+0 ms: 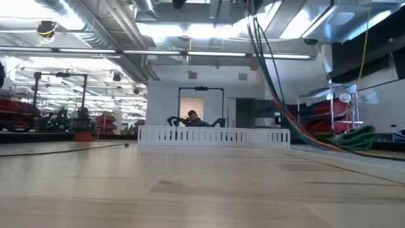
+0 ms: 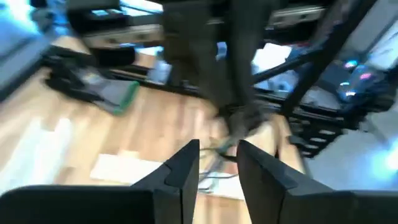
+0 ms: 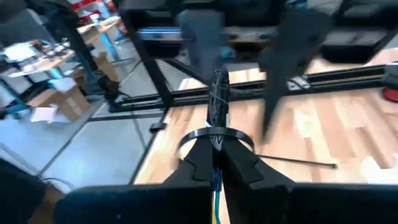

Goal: Ziptie cables
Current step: Wrap the right black zip-tie around the cable wires

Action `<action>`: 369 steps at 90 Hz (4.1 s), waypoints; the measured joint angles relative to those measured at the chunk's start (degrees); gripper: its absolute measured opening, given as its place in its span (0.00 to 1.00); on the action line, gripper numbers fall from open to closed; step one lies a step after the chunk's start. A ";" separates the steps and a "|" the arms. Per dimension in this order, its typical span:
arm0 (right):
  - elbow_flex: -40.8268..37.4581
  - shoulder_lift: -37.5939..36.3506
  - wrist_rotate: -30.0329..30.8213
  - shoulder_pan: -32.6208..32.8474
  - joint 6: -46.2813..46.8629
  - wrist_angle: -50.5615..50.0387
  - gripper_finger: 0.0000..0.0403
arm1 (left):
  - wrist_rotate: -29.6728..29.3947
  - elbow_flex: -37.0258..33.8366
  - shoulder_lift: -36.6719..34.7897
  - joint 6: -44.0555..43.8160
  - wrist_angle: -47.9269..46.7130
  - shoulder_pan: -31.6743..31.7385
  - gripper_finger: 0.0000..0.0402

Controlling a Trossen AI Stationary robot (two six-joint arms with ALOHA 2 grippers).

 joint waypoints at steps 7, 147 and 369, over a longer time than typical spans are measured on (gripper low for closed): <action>0.00 0.02 0.41 -0.03 0.00 -0.07 0.02 | -0.17 -0.02 0.04 0.04 -1.53 0.04 0.24; -0.11 0.09 1.49 -0.19 -0.11 1.94 0.02 | 1.91 0.88 -0.91 0.53 6.11 0.30 0.21; -22.70 0.07 18.17 1.60 9.32 -11.49 0.46 | 4.95 -0.68 22.56 -16.53 -14.86 9.80 0.43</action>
